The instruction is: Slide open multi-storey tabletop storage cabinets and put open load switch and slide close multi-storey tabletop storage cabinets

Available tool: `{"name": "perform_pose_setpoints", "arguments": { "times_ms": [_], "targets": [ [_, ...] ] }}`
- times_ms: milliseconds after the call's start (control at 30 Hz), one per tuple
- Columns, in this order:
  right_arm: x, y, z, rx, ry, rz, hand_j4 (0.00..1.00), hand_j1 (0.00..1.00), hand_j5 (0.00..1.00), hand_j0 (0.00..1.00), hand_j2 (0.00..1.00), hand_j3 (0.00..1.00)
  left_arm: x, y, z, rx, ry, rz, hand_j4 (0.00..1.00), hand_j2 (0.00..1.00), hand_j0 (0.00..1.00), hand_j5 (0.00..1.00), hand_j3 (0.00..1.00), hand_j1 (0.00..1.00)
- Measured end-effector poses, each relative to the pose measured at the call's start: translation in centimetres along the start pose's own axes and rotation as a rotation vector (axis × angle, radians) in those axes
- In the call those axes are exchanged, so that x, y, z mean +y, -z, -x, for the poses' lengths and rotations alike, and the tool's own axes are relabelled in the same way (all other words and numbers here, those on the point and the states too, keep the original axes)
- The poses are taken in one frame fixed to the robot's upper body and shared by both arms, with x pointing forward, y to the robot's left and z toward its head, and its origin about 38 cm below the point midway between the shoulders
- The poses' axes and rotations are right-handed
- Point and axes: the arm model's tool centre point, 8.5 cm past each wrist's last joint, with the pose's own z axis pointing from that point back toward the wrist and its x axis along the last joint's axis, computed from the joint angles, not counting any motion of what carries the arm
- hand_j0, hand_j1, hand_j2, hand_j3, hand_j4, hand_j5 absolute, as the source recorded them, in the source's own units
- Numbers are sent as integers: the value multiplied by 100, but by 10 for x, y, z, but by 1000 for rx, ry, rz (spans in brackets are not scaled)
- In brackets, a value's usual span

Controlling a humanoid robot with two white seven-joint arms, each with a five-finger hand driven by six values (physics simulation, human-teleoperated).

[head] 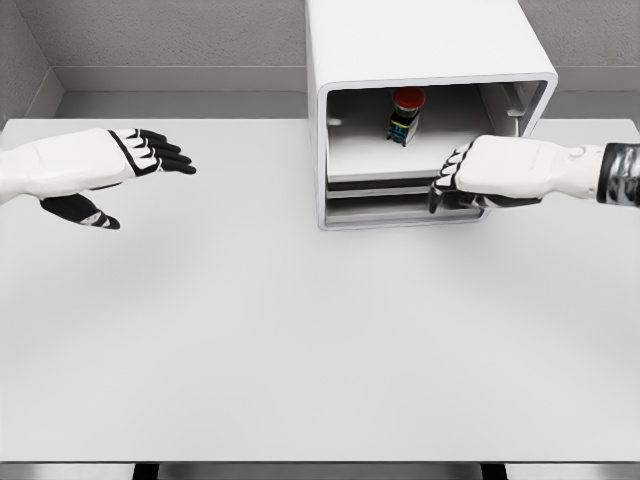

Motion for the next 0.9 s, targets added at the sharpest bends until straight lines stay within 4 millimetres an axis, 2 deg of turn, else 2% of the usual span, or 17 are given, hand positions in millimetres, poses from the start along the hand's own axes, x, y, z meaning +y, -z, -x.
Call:
{"name": "perform_pose_setpoints", "arguments": {
  "times_ms": [233,400,433,467,500,533,567,600,633,700,767,900],
  "targets": [
    [4,9,9,13,31,9,56,56,56,56,56,56,0,0,0,-1,0,0,100,100,100,100,100,100],
    [7,1,10,25,36,6,59,59,59,59,59,59,0,0,0,-2,0,0,100,100,100,100,100,100],
    [13,-3,8,25,40,-5,65,65,65,65,65,65,0,0,0,-2,0,-1,100,100,100,100,100,100],
    [18,-8,4,24,43,-15,77,77,77,77,77,77,0,1,-1,-2,0,-1,100,100,100,100,100,100],
    [34,-12,-1,21,66,-32,92,92,92,92,92,92,0,1,-1,-3,1,-1,100,100,100,100,100,100],
    [53,-17,-8,20,110,-43,99,99,99,99,99,99,0,2,-1,-5,-1,-2,100,100,100,100,100,100],
    [72,-24,-16,21,143,-58,99,99,99,99,99,99,0,2,-1,-5,-1,-3,100,100,100,100,100,100],
    [83,-33,-23,27,164,-60,99,99,99,99,99,99,0,2,-1,-6,0,-4,100,100,100,100,100,100],
    [81,-43,-26,39,161,-49,99,99,99,99,99,99,0,3,-1,-6,-1,-4,100,100,100,100,100,100],
    [56,-64,-22,70,120,0,99,99,99,99,99,99,0,3,-1,-7,-1,-5,100,100,100,100,100,100],
    [40,-79,-22,82,111,32,99,99,99,99,99,99,0,3,-1,-6,-2,-5,100,100,100,100,100,100],
    [32,-90,-24,79,130,57,99,99,99,99,99,99,0,3,-1,-7,-2,-6,100,100,100,100,100,100]
  ]
}}
